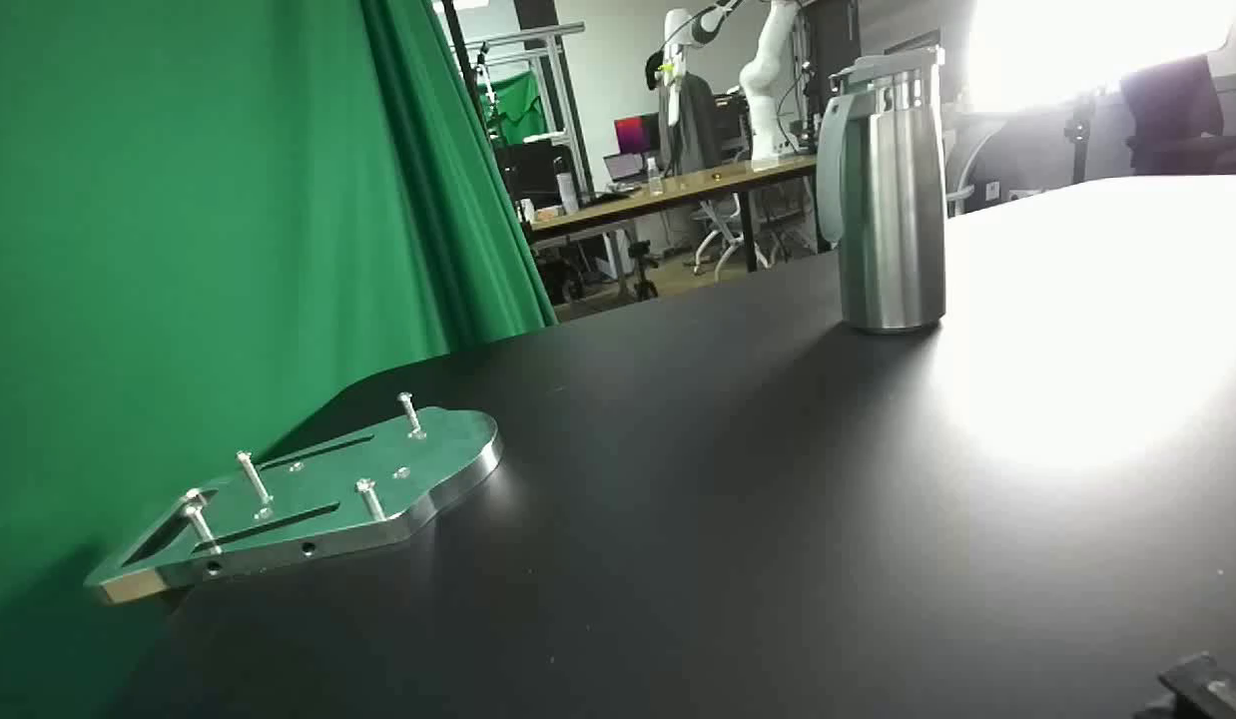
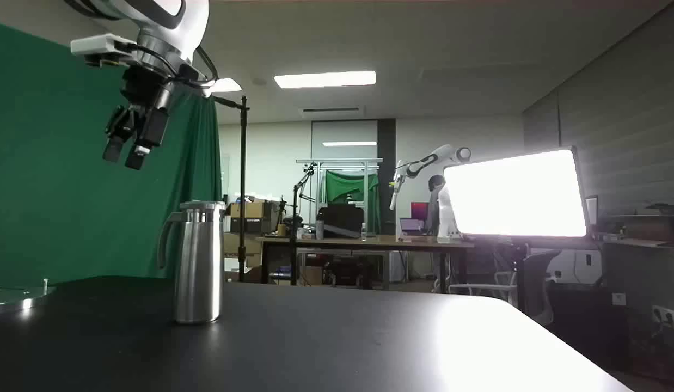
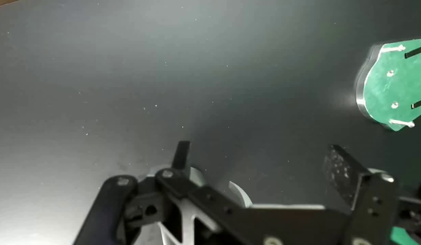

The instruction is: Press the jar open

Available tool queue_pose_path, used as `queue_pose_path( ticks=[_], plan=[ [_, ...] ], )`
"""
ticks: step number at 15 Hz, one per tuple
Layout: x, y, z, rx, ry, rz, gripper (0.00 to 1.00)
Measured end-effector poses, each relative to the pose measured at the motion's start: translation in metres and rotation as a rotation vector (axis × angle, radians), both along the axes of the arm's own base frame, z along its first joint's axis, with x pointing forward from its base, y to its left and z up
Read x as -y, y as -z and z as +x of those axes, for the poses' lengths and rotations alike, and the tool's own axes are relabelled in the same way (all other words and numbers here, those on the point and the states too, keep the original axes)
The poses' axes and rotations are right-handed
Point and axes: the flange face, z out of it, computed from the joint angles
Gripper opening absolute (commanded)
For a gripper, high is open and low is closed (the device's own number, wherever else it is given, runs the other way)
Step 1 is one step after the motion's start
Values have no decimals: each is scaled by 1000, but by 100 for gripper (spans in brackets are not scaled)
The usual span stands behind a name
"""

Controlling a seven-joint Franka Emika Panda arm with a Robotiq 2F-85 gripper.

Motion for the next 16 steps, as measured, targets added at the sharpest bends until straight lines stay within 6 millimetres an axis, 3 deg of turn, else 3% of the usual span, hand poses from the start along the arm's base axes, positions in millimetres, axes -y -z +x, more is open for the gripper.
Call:
queue_pose_path(
  ticks=[12, 16],
  plan=[
    [1, 1, 0, 1, -4, -6, 100],
    [12, -3, 12, 58, -19, -89, 99]
  ],
)
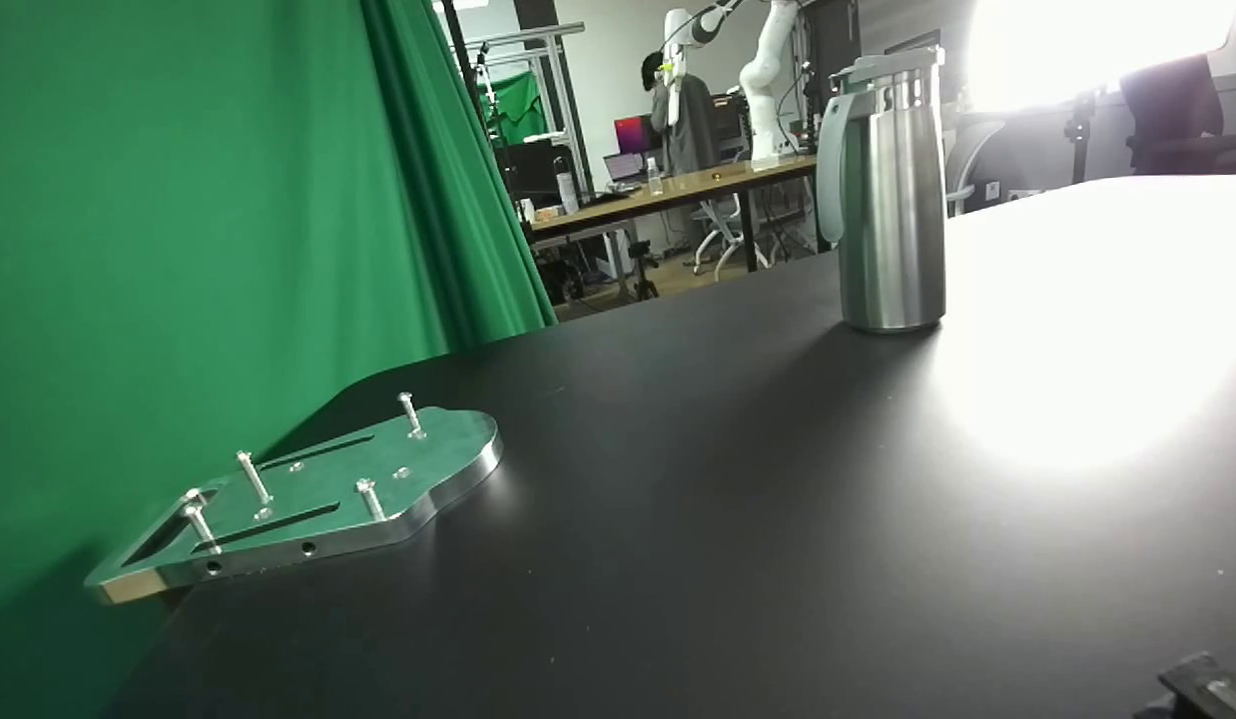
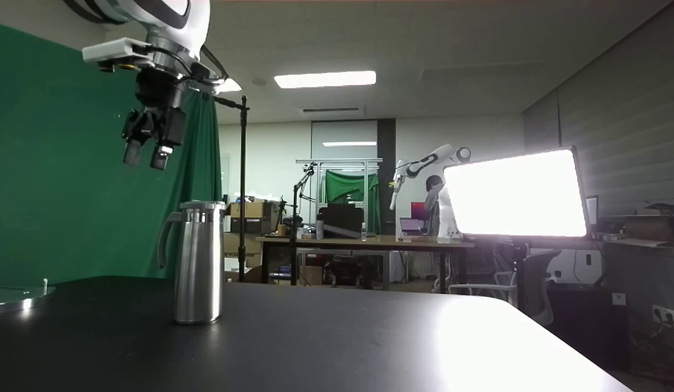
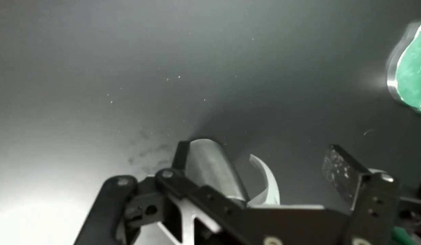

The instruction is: Press the jar open

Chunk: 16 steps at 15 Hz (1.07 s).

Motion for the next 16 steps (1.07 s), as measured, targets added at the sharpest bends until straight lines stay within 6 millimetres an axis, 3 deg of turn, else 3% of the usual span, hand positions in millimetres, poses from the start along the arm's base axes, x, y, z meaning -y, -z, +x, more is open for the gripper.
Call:
queue_pose_path(
  ticks=[1, 3, 6, 12, 16],
  plan=[
    [3, -2, 5, 18, -6, -25, 75],
    [9, -6, 17, 51, -17, -70, 70],
    [14, -7, 36, 87, -29, -119, 48],
    [14, 11, 74, 117, -40, -160, 6],
    [6, 18, 95, 134, -51, -159, 0]
  ],
)
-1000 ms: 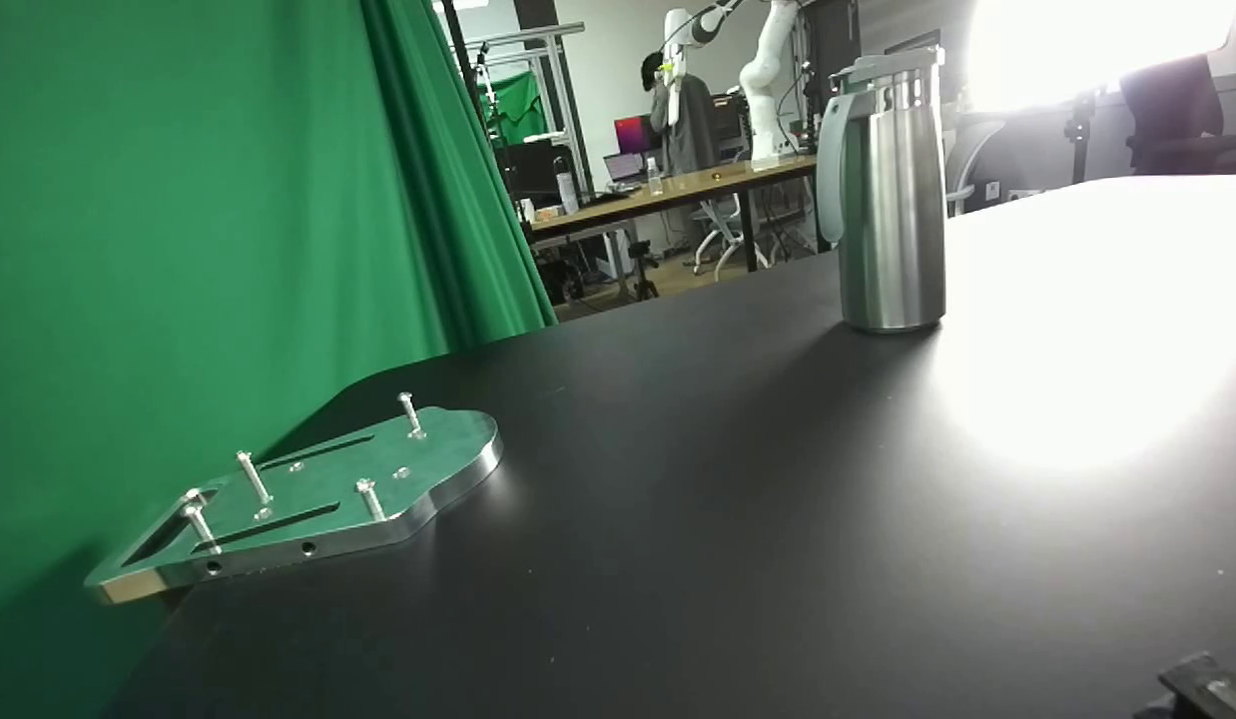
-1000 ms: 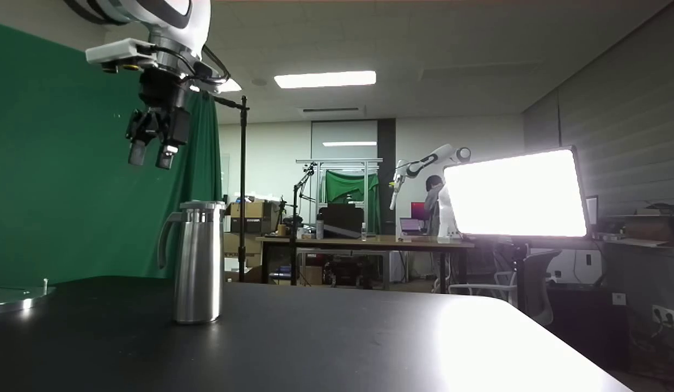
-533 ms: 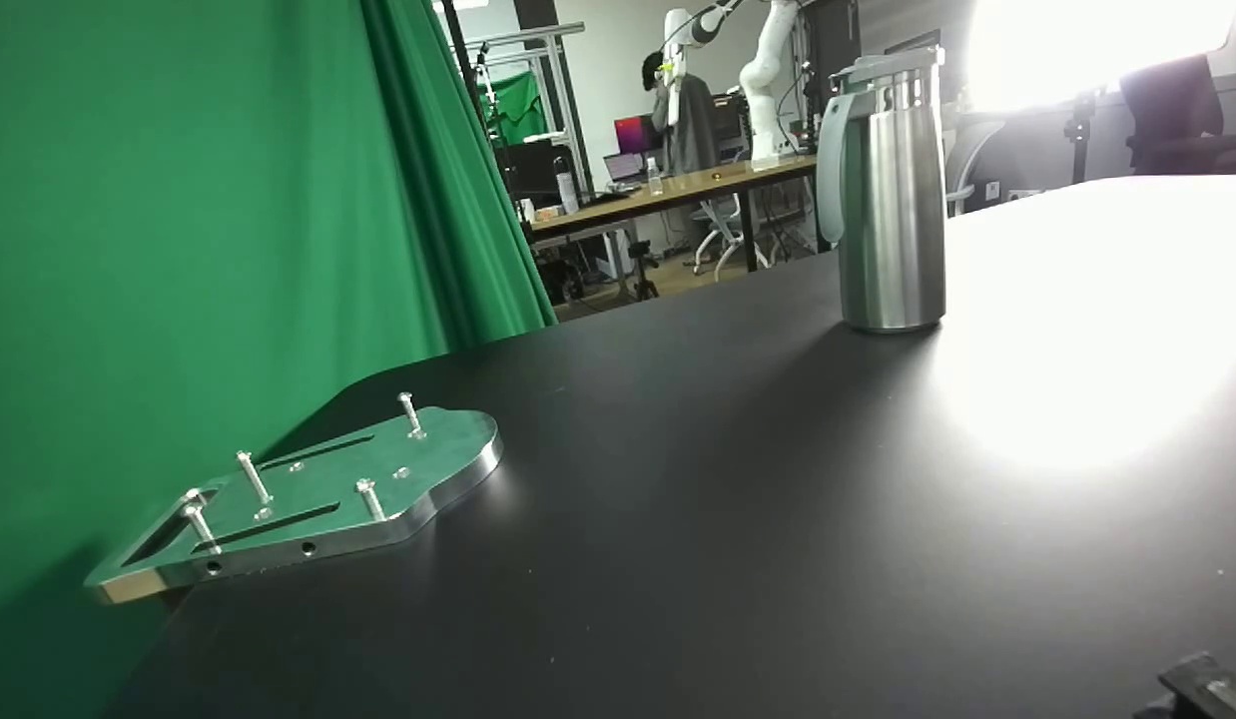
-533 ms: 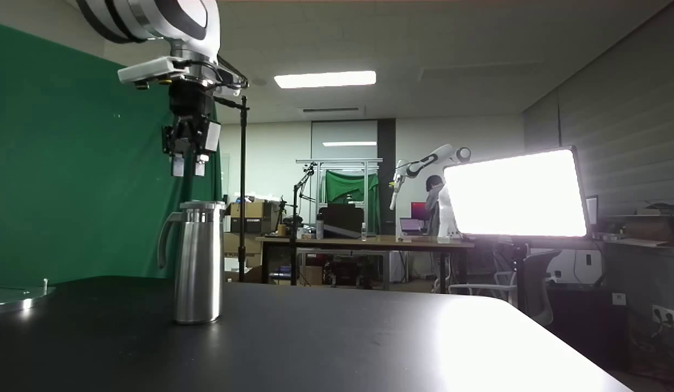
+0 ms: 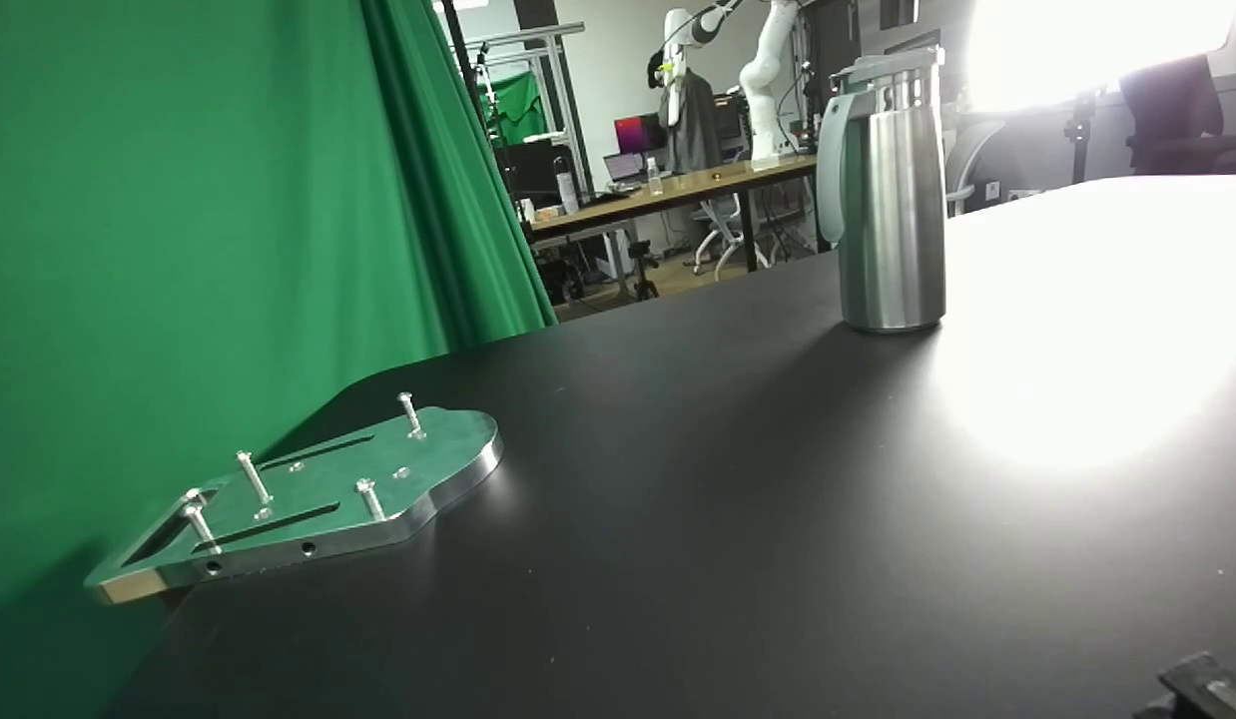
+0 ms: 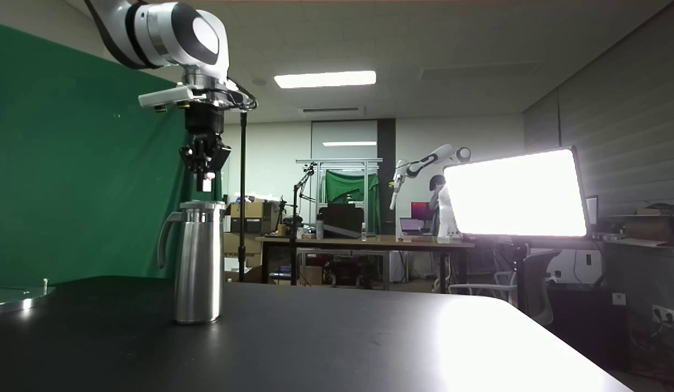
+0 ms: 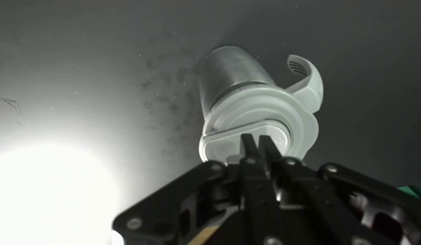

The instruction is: Press the jar open

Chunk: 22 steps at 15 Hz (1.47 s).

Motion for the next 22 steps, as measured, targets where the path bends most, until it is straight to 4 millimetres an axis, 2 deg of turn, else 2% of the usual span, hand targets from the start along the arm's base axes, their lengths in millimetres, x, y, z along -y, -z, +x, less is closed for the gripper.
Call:
queue_pose_path(
  ticks=[4, 8, 15, 22],
  plan=[
    [-11, 0, 12, 10, -6, 5, 0],
    [-17, 3, 16, 7, 7, 8, 0],
    [-14, 19, 18, -29, 56, 8, 0],
    [-11, 20, 21, -42, 103, 17, 0]
  ],
)
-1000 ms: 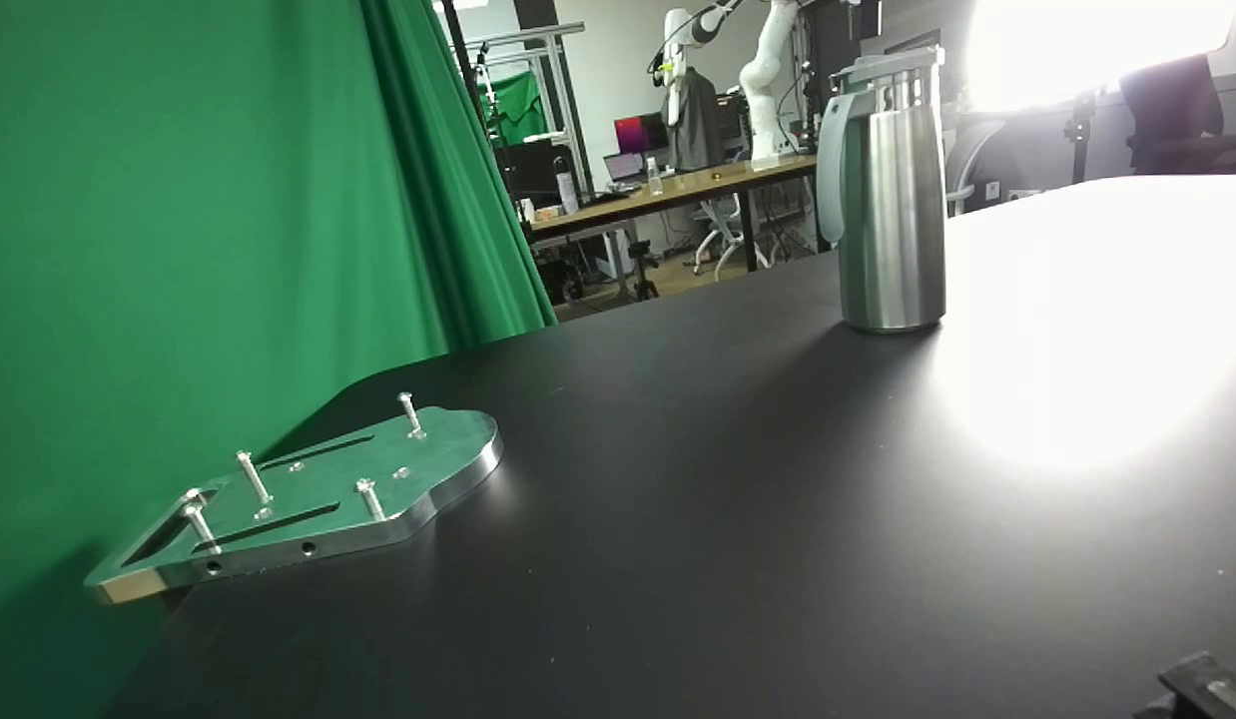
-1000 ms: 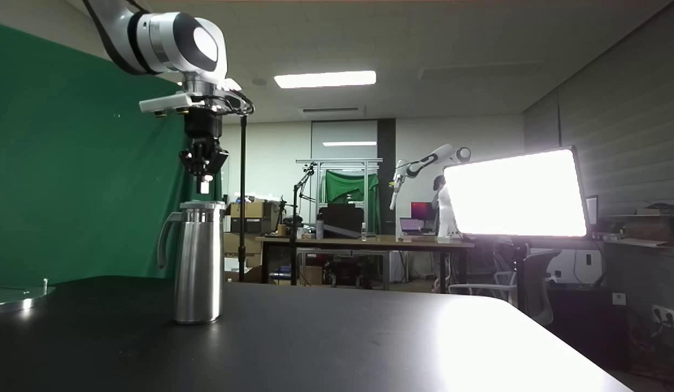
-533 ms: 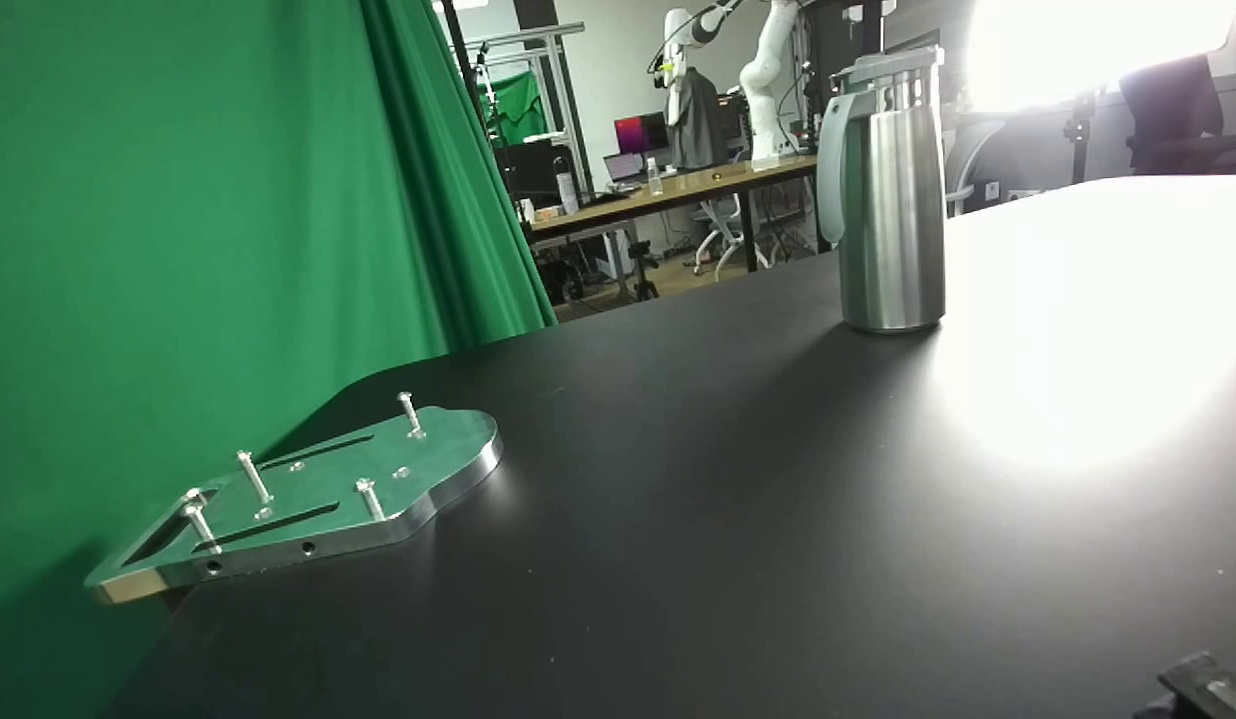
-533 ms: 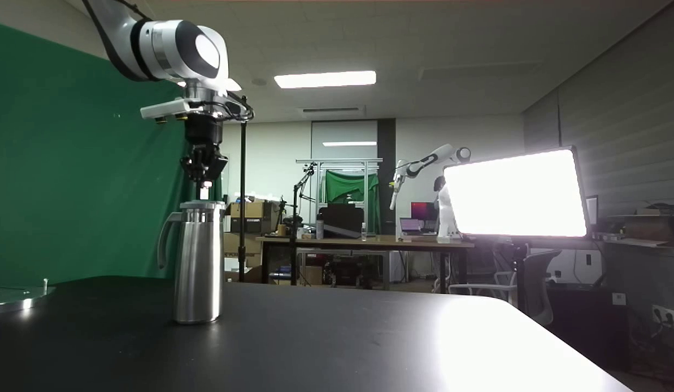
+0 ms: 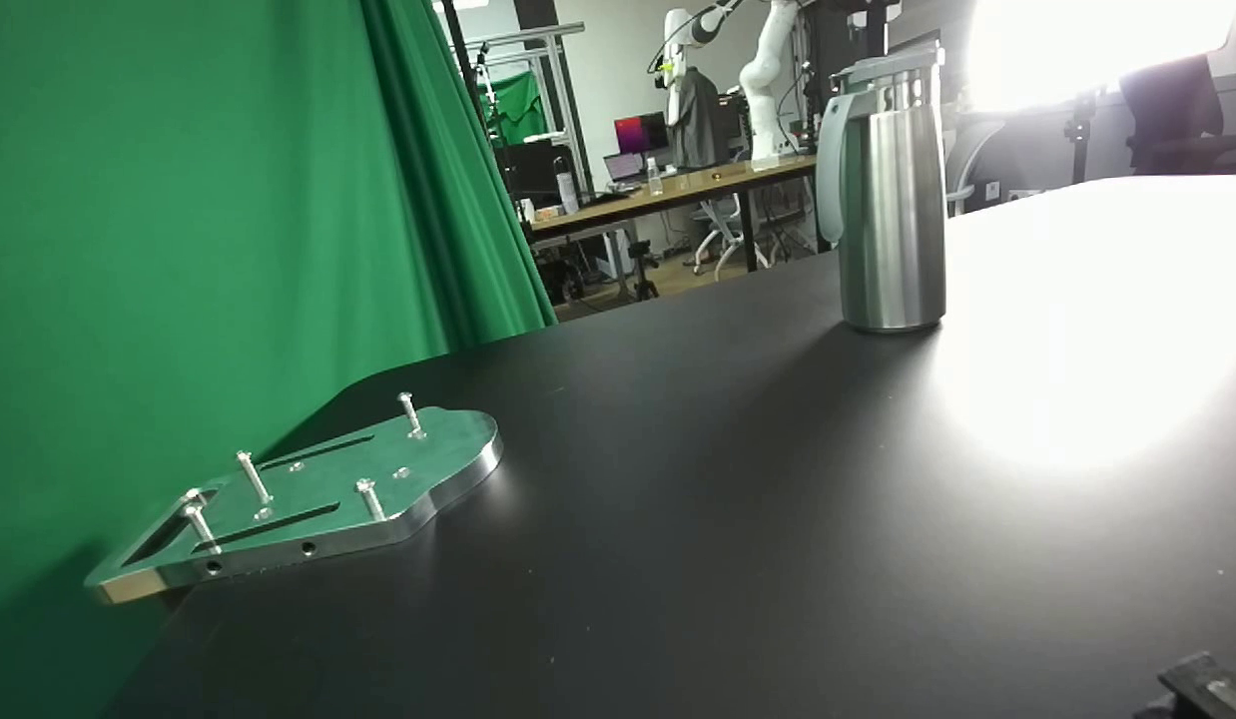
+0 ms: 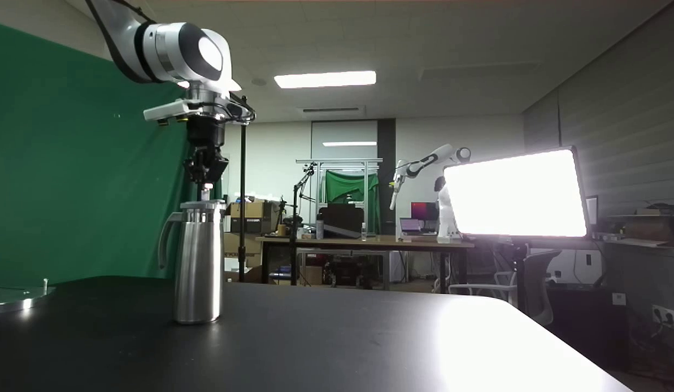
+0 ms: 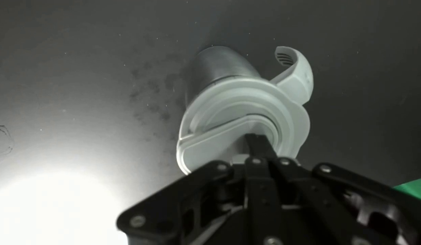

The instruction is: Press the jar open

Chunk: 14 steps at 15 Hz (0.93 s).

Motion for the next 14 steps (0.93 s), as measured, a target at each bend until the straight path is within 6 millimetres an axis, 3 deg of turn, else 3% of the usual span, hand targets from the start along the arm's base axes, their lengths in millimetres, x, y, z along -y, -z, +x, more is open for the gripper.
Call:
queue_pose_path(
  ticks=[14],
  plan=[
    [-45, 4, -5, -38, -40, -286, 0]
  ],
)
